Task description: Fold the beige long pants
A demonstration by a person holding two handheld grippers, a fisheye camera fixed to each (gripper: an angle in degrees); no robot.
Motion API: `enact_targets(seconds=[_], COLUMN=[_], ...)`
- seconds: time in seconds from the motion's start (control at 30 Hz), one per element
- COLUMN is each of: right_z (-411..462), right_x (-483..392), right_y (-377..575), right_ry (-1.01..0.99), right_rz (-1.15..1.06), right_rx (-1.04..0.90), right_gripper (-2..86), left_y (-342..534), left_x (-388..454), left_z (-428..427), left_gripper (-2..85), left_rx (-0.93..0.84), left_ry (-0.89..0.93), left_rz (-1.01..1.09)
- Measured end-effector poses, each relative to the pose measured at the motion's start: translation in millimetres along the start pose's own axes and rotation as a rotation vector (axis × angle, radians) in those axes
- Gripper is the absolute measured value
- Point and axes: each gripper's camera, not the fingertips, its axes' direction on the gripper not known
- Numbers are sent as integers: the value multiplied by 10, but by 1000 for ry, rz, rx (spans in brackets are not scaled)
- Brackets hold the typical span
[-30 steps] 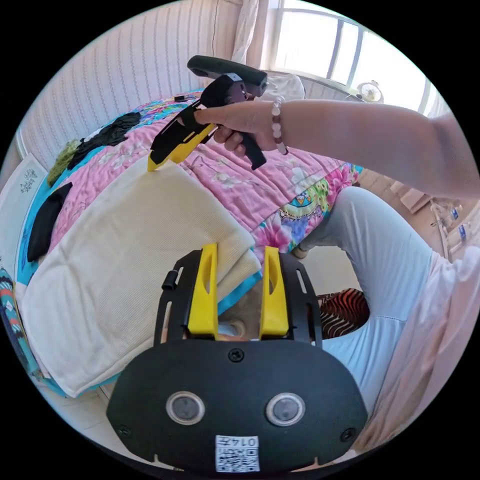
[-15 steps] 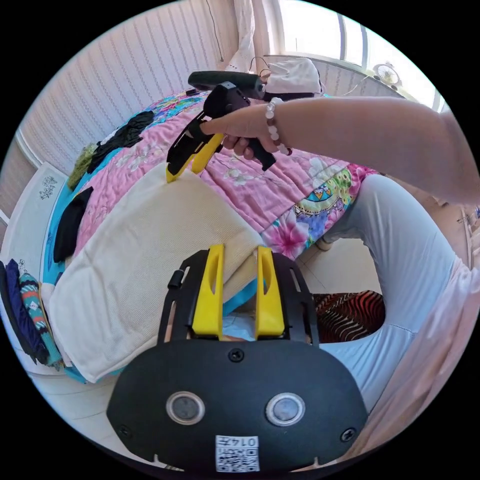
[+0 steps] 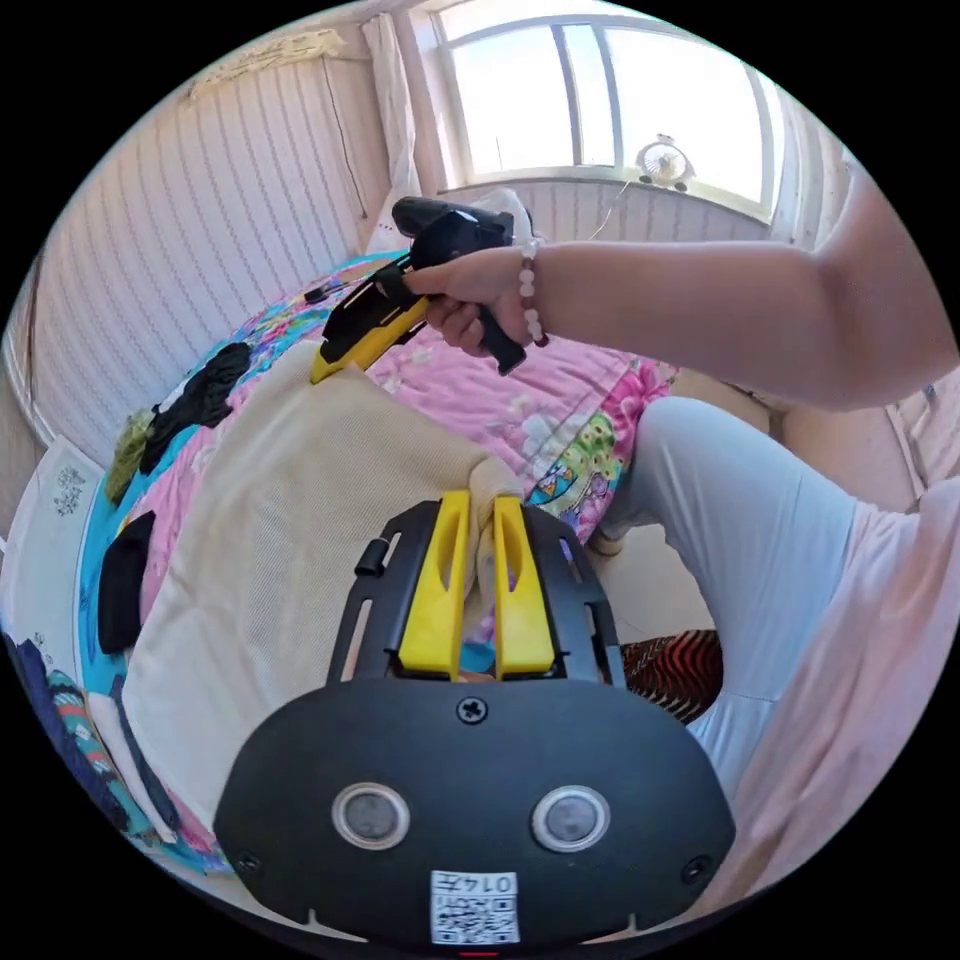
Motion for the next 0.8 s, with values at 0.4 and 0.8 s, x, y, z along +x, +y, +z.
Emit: enact_targets(seconds=[0.4, 0.8], right_z=[-896, 1251], right_x=[-27, -653], right_y=[678, 240], right_ry=[-154, -301], right_rz=[4, -189], right_rx=[153, -97], right_gripper=[69, 8], left_y=[739, 2176], left_x=[-1111, -1949], left_z=[-1079, -1597], left_gripper=[47, 10], left_rx=[436, 168], left_ry=[210, -264], left_rz=[-387, -898])
